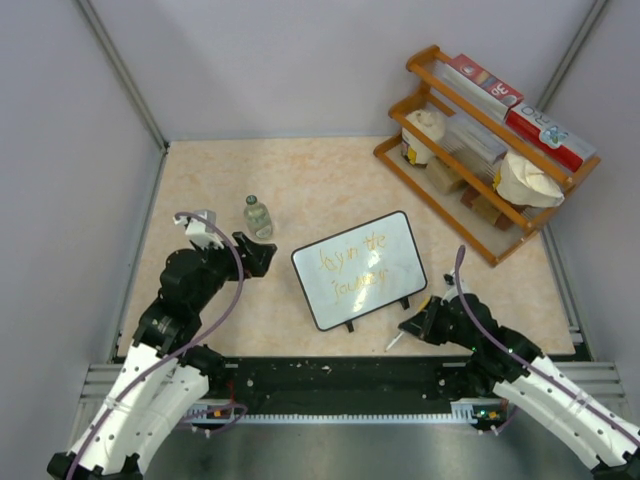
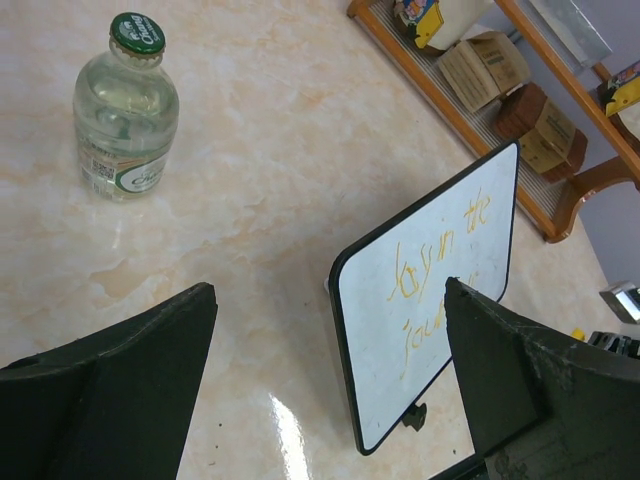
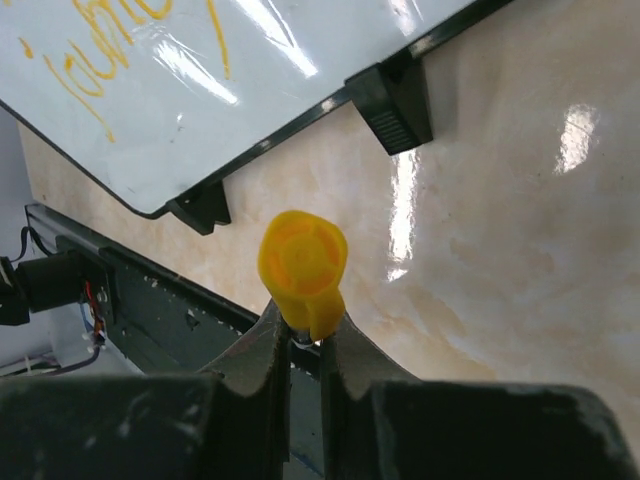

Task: Write a sentence on the whiteboard
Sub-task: Put down the whiteboard marker without the cap at the corner of the board, then reset both arms

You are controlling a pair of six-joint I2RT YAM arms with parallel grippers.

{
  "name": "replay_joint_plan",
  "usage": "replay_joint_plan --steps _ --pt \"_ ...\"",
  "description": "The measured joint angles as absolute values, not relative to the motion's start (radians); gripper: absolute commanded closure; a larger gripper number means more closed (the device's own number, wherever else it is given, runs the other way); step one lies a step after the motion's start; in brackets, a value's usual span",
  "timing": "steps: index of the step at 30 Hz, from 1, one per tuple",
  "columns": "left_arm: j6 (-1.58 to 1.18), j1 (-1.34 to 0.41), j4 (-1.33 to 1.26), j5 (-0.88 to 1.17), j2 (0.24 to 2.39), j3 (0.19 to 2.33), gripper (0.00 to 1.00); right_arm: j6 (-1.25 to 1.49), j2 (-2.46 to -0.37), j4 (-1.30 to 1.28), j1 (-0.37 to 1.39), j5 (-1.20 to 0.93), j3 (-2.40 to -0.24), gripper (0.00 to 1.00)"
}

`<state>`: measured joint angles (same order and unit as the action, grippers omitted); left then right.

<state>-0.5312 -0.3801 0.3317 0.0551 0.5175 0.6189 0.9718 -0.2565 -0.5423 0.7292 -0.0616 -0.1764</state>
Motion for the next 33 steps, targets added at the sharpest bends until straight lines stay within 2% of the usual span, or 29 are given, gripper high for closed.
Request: replay_joint_plan --steps 13,14,15,18,20,23,33 --pt "-0.532 -0.38 0.336 0.062 0.596 0.654 0.02 1.019 -0.228 -0.544 0.617 -0.115 -0.107 1.0" --pt "-0.532 -0.38 0.336 0.064 0.598 0.654 0.02 1.019 -0.227 -0.54 0.604 -0.126 -0.103 0.94" --pt "-0.532 -0.38 0.335 0.067 0.599 0.654 0.02 1.019 -0.226 -0.538 0.593 -0.134 -0.099 0.7" --pt "-0.532 -0.38 0.326 0.077 0.598 0.654 0.02 1.017 -0.226 -0.539 0.569 -0.144 -0.095 0.39" --pt "-0.532 -0.38 0.316 0.086 0.598 0.654 0.02 1.019 -0.234 -0.546 0.561 -0.142 -0.091 0.32" --pt "-0.532 -0.38 0.305 0.094 0.592 0.646 0.02 1.011 -0.246 -0.521 0.558 -0.14 -0.104 0.13" --pt "-0.532 -0.38 0.277 0.108 0.583 0.614 0.02 0.958 -0.303 -0.55 0.558 -0.096 -0.167 0.07"
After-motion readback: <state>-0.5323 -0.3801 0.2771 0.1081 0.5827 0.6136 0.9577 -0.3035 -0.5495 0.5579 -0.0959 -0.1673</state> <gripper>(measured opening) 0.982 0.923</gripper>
